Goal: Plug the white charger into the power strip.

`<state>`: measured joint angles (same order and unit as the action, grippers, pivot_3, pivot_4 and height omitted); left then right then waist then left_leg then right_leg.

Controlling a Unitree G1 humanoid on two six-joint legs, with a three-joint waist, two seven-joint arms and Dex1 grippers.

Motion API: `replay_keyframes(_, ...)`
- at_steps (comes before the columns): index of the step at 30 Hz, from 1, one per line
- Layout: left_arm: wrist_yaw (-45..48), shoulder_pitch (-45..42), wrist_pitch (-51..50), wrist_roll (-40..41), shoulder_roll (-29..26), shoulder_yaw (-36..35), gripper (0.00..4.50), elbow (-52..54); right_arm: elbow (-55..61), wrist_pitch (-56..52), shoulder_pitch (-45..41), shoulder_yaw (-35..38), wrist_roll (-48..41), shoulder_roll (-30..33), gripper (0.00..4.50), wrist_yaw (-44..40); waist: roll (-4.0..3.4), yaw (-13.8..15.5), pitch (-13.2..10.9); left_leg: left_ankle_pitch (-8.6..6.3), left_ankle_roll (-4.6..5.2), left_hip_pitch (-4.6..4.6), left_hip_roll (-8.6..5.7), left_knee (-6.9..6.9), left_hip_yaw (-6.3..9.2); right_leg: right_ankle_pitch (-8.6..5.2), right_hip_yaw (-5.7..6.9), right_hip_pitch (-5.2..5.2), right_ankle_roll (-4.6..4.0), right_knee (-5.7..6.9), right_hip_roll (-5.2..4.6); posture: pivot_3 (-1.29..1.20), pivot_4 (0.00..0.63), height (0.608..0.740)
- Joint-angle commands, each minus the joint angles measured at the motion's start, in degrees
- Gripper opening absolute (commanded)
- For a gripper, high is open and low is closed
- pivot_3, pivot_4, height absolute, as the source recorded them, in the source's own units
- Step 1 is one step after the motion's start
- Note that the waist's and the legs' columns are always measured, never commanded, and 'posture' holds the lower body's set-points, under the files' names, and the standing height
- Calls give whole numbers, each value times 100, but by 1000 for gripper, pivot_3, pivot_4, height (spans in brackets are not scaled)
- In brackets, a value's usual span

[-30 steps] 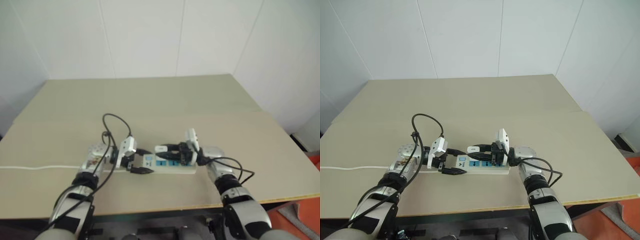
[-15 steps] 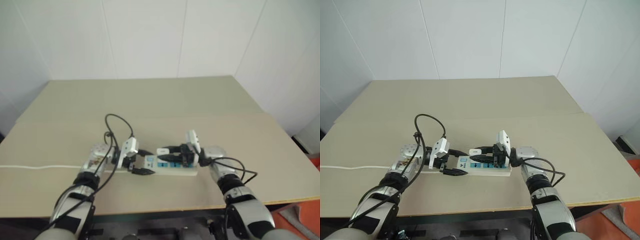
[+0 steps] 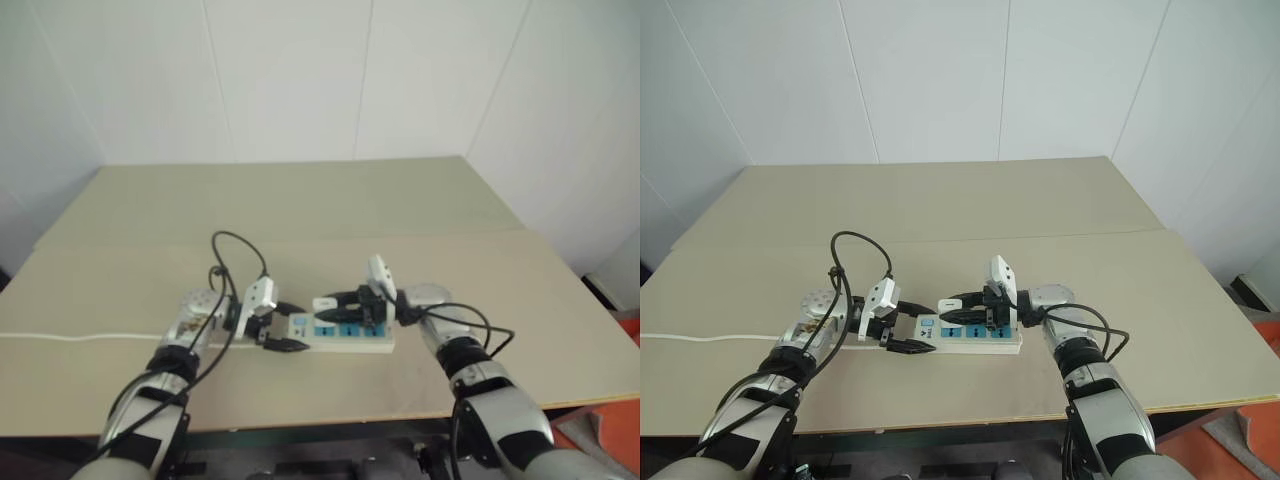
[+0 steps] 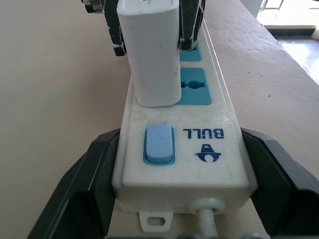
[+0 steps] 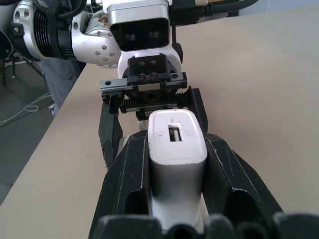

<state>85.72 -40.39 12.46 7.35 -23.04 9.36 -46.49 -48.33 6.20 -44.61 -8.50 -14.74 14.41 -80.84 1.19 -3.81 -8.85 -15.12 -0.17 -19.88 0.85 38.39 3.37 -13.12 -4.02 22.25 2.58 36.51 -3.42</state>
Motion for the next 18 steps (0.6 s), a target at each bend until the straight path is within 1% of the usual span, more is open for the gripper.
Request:
replay_keyframes(1, 135, 162, -3, -170, -164, 148, 3263, 19, -566, -12, 527, -310, 686, 277, 1138, 303, 1, 0, 20, 0, 0, 2, 0, -2, 0, 0, 0, -1, 0, -2, 0, 0, 150, 740)
replay_keyframes(8, 104, 174, 41, -163, -201, 156, 3263, -4, -575, 384, 794, -263, 618, 229, 1138, 307, 5, 0, 95, -1, 0, 6, 1, -13, 0, -11, 1, -6, 19, -16, 0, 0, 150, 740)
replay_keyframes(15, 82, 173, 21, -138, -207, 142, 3263, -10, -340, 255, 967, -381, 686, 200, 1138, 490, 10, -1, 108, -1, 0, 12, 2, -20, 0, -16, 0, -12, 27, -22, 0, 0, 150, 740)
replay_keyframes(18, 74, 173, 25, -136, -205, 140, 3263, -14, -274, 665, 1060, -384, 703, 179, 1138, 498, 11, -2, 110, -1, 0, 14, 2, -22, 0, -17, 0, -12, 29, -23, 0, 0, 150, 740)
